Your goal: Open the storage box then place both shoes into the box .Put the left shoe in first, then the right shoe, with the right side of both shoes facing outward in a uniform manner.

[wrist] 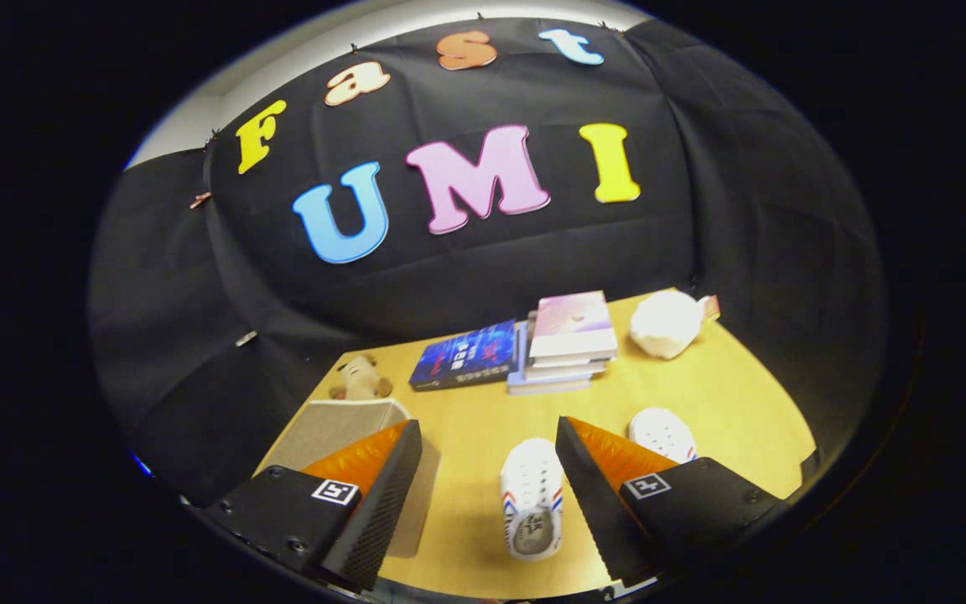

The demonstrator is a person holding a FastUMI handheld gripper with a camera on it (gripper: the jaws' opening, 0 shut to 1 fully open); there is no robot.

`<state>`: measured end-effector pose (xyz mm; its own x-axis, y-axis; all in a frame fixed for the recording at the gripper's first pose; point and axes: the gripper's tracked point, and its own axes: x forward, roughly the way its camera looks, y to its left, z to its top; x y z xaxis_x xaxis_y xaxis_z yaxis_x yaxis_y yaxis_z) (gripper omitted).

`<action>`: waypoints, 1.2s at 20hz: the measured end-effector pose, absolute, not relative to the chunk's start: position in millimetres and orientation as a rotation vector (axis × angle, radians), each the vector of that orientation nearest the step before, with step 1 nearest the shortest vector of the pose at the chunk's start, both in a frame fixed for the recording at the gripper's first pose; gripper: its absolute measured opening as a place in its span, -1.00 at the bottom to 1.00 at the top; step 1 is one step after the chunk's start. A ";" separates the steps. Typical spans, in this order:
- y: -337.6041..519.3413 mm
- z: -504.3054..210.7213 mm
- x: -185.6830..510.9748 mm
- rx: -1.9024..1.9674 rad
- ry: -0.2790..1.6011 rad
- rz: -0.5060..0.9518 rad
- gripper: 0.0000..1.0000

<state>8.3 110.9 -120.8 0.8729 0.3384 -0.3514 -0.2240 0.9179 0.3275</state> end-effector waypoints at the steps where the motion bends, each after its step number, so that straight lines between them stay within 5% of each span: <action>1: 121.6 -128.2 5.8 0.306 0.454 0.343 0.97; 12: 215.1 -189.9 -38.6 0.617 0.796 0.747 0.97; 24: 272.4 -243.3 -57.2 0.805 1.040 0.993 0.94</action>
